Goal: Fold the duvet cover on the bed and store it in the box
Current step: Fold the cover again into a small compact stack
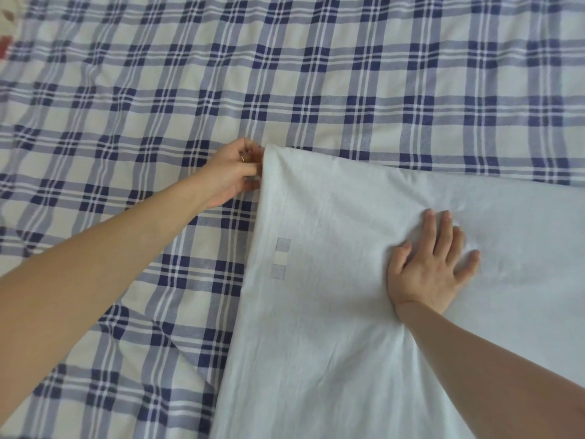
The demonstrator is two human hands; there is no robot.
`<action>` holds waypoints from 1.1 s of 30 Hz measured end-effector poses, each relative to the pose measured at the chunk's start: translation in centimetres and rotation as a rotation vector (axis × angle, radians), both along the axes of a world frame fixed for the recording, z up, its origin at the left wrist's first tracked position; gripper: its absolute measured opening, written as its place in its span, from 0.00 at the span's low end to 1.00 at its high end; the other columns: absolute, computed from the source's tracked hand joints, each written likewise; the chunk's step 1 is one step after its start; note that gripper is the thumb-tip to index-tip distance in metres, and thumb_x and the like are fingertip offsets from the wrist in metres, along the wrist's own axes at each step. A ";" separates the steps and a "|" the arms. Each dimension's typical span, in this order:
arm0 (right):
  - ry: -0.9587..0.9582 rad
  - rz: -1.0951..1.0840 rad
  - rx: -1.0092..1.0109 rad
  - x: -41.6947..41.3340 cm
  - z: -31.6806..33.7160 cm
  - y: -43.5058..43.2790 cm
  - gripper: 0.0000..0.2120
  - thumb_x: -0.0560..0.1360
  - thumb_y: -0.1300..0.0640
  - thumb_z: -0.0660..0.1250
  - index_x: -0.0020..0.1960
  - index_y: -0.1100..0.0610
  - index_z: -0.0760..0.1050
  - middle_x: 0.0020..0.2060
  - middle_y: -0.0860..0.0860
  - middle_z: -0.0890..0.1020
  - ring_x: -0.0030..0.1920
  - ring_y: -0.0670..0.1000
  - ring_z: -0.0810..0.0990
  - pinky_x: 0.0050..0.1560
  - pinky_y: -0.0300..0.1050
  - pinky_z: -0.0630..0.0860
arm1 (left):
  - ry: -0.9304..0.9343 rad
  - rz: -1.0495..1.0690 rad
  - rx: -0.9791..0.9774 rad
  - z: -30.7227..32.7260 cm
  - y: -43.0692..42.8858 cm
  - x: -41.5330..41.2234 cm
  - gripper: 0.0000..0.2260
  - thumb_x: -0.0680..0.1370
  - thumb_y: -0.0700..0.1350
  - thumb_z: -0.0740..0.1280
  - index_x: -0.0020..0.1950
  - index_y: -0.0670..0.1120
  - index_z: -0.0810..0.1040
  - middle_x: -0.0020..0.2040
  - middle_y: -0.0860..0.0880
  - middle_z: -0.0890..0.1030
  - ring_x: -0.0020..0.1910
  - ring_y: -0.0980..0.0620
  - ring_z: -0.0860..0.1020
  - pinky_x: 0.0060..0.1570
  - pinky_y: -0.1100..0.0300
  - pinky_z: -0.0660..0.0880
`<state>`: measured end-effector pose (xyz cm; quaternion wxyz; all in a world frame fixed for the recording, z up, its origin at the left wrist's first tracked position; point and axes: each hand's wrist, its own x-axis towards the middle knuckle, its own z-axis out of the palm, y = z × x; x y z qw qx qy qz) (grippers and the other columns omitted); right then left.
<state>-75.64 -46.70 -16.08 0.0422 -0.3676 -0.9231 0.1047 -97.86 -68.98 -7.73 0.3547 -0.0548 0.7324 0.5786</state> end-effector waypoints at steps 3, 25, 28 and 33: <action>0.007 0.001 0.010 0.0 -0.1 0.0 0.30 0.74 0.48 0.50 0.76 0.52 0.57 0.75 0.53 0.60 0.73 0.56 0.58 0.71 0.63 0.48 | 0.120 0.050 -0.008 0.4 0.5 -0.7 0.13 0.75 0.28 0.63 0.47 0.47 0.73 0.40 0.49 0.78 0.36 0.56 0.79 0.33 0.63 0.77; -0.027 0.023 -0.030 -0.1 -0.1 0.3 0.31 0.73 0.48 0.49 0.76 0.51 0.56 0.76 0.51 0.58 0.75 0.55 0.55 0.72 0.61 0.45 | -0.161 -0.190 -0.017 -3.0 -6.1 15.1 0.35 0.56 0.58 0.79 0.60 0.52 0.74 0.54 0.54 0.83 0.53 0.56 0.81 0.50 0.61 0.77; 0.019 0.043 -0.012 -0.1 0.3 0.6 0.30 0.73 0.47 0.50 0.75 0.51 0.57 0.76 0.51 0.58 0.75 0.54 0.55 0.72 0.62 0.46 | -0.016 -0.092 -0.080 -3.5 -7.1 18.3 0.22 0.70 0.47 0.74 0.62 0.50 0.74 0.54 0.53 0.82 0.52 0.55 0.81 0.50 0.59 0.78; 0.038 0.109 -0.026 0.5 -0.4 0.5 0.31 0.74 0.43 0.51 0.76 0.50 0.55 0.76 0.51 0.56 0.76 0.54 0.52 0.73 0.61 0.43 | 0.209 -0.032 -0.211 -4.5 -7.8 20.1 0.05 0.75 0.44 0.71 0.49 0.47 0.79 0.45 0.52 0.82 0.40 0.60 0.82 0.40 0.68 0.76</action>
